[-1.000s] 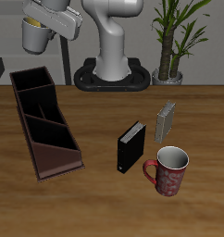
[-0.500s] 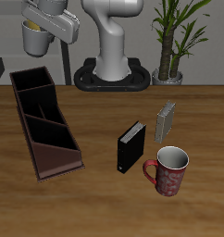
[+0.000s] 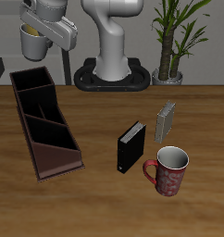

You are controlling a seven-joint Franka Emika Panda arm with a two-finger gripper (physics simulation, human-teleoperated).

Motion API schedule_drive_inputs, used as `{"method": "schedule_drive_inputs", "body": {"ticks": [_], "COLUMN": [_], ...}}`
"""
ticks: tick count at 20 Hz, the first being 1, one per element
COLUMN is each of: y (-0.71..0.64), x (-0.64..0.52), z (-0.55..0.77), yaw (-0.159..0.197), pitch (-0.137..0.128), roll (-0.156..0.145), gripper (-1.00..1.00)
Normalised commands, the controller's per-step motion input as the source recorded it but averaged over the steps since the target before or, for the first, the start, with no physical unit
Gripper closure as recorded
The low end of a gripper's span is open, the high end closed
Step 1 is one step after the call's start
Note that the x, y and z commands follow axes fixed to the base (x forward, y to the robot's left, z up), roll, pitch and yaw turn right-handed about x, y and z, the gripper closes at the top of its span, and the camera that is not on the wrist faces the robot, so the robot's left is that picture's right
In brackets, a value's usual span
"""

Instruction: Place the white-yellow mug into the right desk caddy's right compartment and place the black book into the right desk caddy's back compartment

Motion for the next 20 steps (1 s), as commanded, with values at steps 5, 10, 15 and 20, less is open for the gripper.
{"method": "schedule_drive_inputs", "body": {"ticks": [5, 10, 15, 20], "y": [-0.08, 0.02, 0.08, -0.12], "x": [0.13, 0.05, 0.00, -0.05], "z": [-0.11, -0.21, -0.16, -0.07], "yaw": [-0.036, -0.034, -0.022, -0.054], "pitch": [0.022, 0.017, 0.001, -0.011], "roll": [-0.026, 0.009, 0.014, -0.006], "gripper": [1.00, 1.00, 1.00, 1.00]}}
